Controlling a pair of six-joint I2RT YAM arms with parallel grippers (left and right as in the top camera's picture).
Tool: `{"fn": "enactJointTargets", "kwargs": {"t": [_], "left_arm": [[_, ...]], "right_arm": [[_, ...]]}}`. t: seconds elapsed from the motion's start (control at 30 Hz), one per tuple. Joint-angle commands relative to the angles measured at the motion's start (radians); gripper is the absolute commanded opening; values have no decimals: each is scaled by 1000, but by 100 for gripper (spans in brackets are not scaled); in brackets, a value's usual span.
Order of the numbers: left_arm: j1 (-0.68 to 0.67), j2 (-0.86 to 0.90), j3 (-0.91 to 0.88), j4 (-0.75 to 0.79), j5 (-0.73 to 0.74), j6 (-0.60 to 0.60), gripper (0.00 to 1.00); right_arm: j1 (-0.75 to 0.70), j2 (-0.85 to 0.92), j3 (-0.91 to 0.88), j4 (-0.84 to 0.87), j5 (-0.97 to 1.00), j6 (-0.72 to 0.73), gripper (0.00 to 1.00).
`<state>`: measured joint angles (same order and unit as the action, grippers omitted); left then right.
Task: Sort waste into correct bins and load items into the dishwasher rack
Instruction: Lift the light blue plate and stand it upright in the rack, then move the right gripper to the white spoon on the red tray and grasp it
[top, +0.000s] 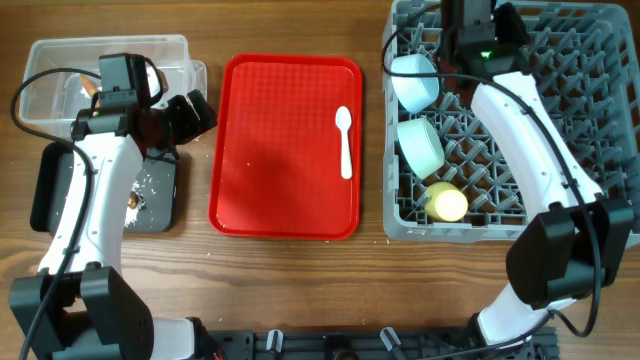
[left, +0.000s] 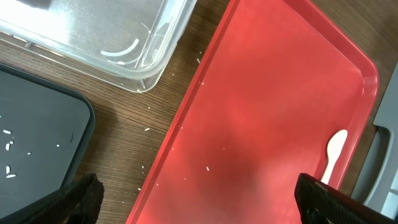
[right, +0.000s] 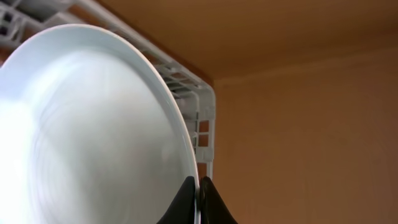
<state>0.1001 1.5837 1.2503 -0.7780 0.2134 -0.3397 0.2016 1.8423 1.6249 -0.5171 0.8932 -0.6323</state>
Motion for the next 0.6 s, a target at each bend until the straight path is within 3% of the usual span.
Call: {"fn": "enactJointTargets", "kwargs": {"t": [0.0,0.2,0.23,0.27,0.3,0.37,0.5,0.57], "left_arm": [[3,-20,14,3,-2,-9,100],[3,-20,14,3,-2,-9,100],[3,-20,14,3,-2,-9,100],[3,-20,14,3,-2,-9,100],[3,-20,14,3,-2,-9,100],[3,-20,14,3,-2,-9,100],[3,-20,14,3,-2,-9,100],[3,-20,14,3,-2,-9,100]], "right_arm": [[-5,19,0,-65,-35,-57,4],[-5,20,0,-208,-150,50,4],[-5,20,0,-231,-183,84,25],[-5,20,0,-245,-212,113,38],[-5,20,0,-247,-219,155,70],[-5,19,0,-245,-227,197,99],[-2,-16,24,-249,-266,230,100],[8,-103,36,-243,-472,316,100]]}}
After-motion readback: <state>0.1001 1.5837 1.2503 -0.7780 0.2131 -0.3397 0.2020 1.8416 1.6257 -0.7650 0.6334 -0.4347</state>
